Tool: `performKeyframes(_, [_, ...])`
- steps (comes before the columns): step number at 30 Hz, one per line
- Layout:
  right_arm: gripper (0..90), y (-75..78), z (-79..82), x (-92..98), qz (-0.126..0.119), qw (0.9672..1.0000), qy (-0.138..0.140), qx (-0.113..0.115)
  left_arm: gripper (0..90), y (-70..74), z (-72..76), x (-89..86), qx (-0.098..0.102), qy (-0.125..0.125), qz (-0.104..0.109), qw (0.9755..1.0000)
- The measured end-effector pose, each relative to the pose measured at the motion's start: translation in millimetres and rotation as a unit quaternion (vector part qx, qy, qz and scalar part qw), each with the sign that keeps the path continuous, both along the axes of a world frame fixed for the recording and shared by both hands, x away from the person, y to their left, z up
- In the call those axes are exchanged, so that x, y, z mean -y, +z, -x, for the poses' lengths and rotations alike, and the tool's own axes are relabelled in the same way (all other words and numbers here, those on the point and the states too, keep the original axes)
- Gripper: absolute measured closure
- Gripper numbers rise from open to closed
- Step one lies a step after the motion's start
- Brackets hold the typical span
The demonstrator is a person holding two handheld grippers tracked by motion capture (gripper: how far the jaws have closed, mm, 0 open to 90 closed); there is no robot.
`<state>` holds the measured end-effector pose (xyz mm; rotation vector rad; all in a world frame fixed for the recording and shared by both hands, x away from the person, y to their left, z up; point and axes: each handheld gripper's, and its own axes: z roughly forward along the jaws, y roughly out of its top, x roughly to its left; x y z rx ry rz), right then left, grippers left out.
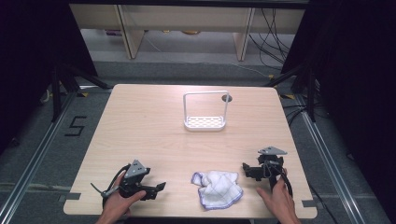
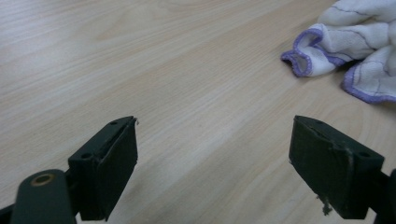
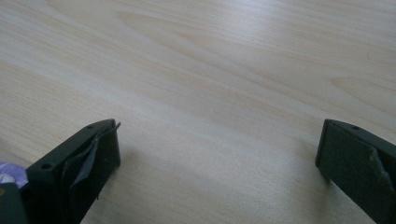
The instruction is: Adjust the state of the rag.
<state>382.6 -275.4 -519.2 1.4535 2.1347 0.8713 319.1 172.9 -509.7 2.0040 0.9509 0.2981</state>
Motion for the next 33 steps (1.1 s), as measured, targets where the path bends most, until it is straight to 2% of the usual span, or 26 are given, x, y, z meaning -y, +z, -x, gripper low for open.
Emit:
performKeyframes(1, [0.1,0.7,0.6,0.0,0.006,1.0000,-0.003,0.001,15.0,-0.8,0.9,2.7,0.001,0.005,0.014,0.9999])
performKeyframes(2, [0.1,0.6,0.1,-0.7,0.004,1.0000,0.001,-0.002,15.0,0.5,1.5,1.6,0.001,0.000,-0.001,1.0000])
performKeyframes(3, [0.2,-0.4,-1.9,-0.6,0.001,1.0000,0.006,0.003,15.0,0.7,1.0,0.8,0.004,-0.009,-0.005,0.9999])
performKeyframes(4, [0.2,1.1,-5.3,-0.2,0.011,0.9999,0.012,-0.002,15.0,0.0,2.5,3.1,0.001,0.002,0.007,1.0000])
performKeyframes(5, [1.4,-0.1,-11.2,-3.1,0.005,0.9999,0.008,0.003,15.0,0.0,2.5,3.1,0.001,0.002,0.007,1.0000])
performKeyframes(6, [7.5,-0.1,-12.7,-5.2,-0.002,1.0000,0.005,0.006,15.1,0.0,2.3,2.9,0.001,0.000,0.007,1.0000])
performKeyframes(7, [22.0,3.8,-9.9,-3.5,0.001,1.0000,0.003,-0.004,15.0,-0.1,2.1,2.7,0.001,0.001,0.008,1.0000])
performKeyframes(8, [31.1,8.6,-5.7,-4.1,0.003,1.0000,-0.003,-0.001,15.0,0.8,1.1,0.1,0.002,-0.011,-0.006,0.9999])
performKeyframes(9, [22.8,12.8,-1.3,-2.7,-0.014,0.9998,0.016,0.003,15.0,0.1,2.3,2.2,0.000,0.002,0.012,0.9999])
performKeyframes(10, [13.1,16.4,3.4,-0.8,-0.025,0.9993,0.027,0.011,15.0,0.5,2.4,1.6,0.001,0.002,0.009,1.0000])
performKeyframes(12, [23.2,23.7,15.0,1.4,-0.031,0.9988,0.026,0.026,15.0,0.9,2.3,1.2,0.002,-0.003,0.004,1.0000])
performKeyframes(13, [22.5,26.2,18.9,3.8,-0.033,0.9979,0.040,0.039,15.1,-0.4,2.6,3.3,0.005,0.001,0.015,0.9999])
performKeyframes(14, [18.4,30.8,25.0,3.4,-0.048,0.9981,0.026,0.028,15.0,-0.4,3.1,3.6,0.004,0.001,0.014,0.9999])
performKeyframes(15, [16.8,31.8,26.9,4.5,-0.050,0.9980,0.026,0.028,15.1,-0.4,3.1,3.6,0.004,0.001,0.014,0.9999])
performKeyframes(16, [18.8,33.3,30.0,6.0,-0.048,0.9980,0.027,0.032,15.1,1.3,3.5,1.9,0.002,-0.007,-0.002,1.0000])
performKeyframes(17, [20.6,33.8,32.4,6.8,-0.057,0.9975,0.029,0.032,15.0,1.6,3.1,1.4,0.004,-0.011,-0.005,0.9999])
performKeyframes(19, [19.1,35.3,36.8,8.6,-0.058,0.9974,0.029,0.033,15.1,1.5,3.2,1.5,0.001,-0.009,-0.003,1.0000])
performKeyframes(20, [19.0,35.8,38.9,8.9,-0.058,0.9975,0.028,0.030,15.0,0.8,3.5,3.0,0.002,-0.002,0.008,1.0000])
performKeyframes(21, [19.2,35.1,39.8,9.2,-0.058,0.9971,0.029,0.040,15.0,0.8,3.5,2.9,0.002,-0.002,0.008,1.0000])
performKeyframes(22, [19.3,35.2,41.4,8.7,-0.064,0.9970,0.030,0.031,15.0,0.9,3.6,2.9,0.002,-0.002,0.008,1.0000])
performKeyframes(23, [19.5,35.6,42.4,9.6,-0.053,0.9974,0.030,0.038,15.0,1.0,3.2,2.5,0.004,-0.006,0.007,1.0000])
performKeyframes(24, [19.5,36.3,44.2,8.9,-0.063,0.9970,0.029,0.034,15.0,1.0,3.2,2.5,0.004,-0.006,0.007,1.0000])
performKeyframes(26, [19.4,36.8,45.6,9.7,-0.060,0.9969,0.039,0.033,15.0,0.9,3.5,2.7,0.003,-0.003,0.007,1.0000])
performKeyframes(27, [19.4,36.8,46.4,9.8,-0.058,0.9969,0.039,0.036,15.0,1.5,3.3,1.3,0.001,-0.009,-0.003,1.0000])
performKeyframes(28, [19.4,36.7,48.5,7.7,-0.063,0.9972,0.026,0.032,15.0,0.8,3.6,2.9,0.002,-0.002,0.008,1.0000])
performKeyframes(33, [19.5,37.4,49.7,9.2,-0.056,0.9972,0.034,0.035,15.0,0.7,3.8,3.0,0.002,0.001,0.008,1.0000])
